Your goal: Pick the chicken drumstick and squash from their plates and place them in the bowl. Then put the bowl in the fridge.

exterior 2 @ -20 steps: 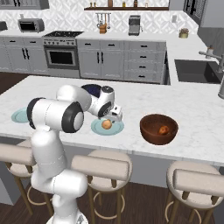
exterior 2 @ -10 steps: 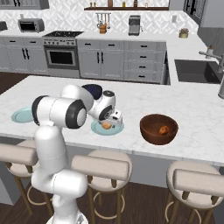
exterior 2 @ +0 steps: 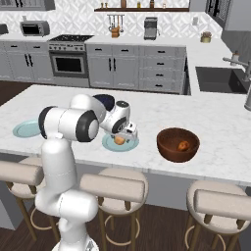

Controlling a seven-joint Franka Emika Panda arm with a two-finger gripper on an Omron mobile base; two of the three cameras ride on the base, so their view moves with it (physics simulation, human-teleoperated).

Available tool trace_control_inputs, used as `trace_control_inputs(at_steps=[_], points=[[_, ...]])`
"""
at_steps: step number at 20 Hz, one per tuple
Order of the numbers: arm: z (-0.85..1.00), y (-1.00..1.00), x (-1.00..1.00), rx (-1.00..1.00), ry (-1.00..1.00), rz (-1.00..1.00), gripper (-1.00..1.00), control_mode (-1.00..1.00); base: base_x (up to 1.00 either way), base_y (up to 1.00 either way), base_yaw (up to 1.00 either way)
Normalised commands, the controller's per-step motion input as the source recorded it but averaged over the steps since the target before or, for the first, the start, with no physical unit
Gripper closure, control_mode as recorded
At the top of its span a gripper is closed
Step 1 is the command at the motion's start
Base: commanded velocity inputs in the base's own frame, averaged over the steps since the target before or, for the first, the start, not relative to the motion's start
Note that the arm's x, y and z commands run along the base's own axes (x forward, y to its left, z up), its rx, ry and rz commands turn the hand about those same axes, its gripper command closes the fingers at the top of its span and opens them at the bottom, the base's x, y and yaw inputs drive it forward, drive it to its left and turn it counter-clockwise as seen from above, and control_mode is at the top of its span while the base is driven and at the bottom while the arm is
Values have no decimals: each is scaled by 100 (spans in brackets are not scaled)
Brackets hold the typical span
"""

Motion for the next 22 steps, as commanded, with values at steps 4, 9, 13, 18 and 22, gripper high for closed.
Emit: trace_control_inputs(at_steps=[4, 9, 13, 18, 22], points=[[-8, 4, 0, 0, 1, 0, 100, -100, 0, 0, 0], [0, -1, 0, 0, 0, 0, 100, -100, 0, 0, 0], [51, -8, -15, 0, 0, 0, 100, -100, 0, 0, 0], [68, -44, -53, 0, 0, 0, 100, -100, 0, 0, 0], [76, -67, -46, 0, 0, 0, 100, -100, 0, 0, 0]])
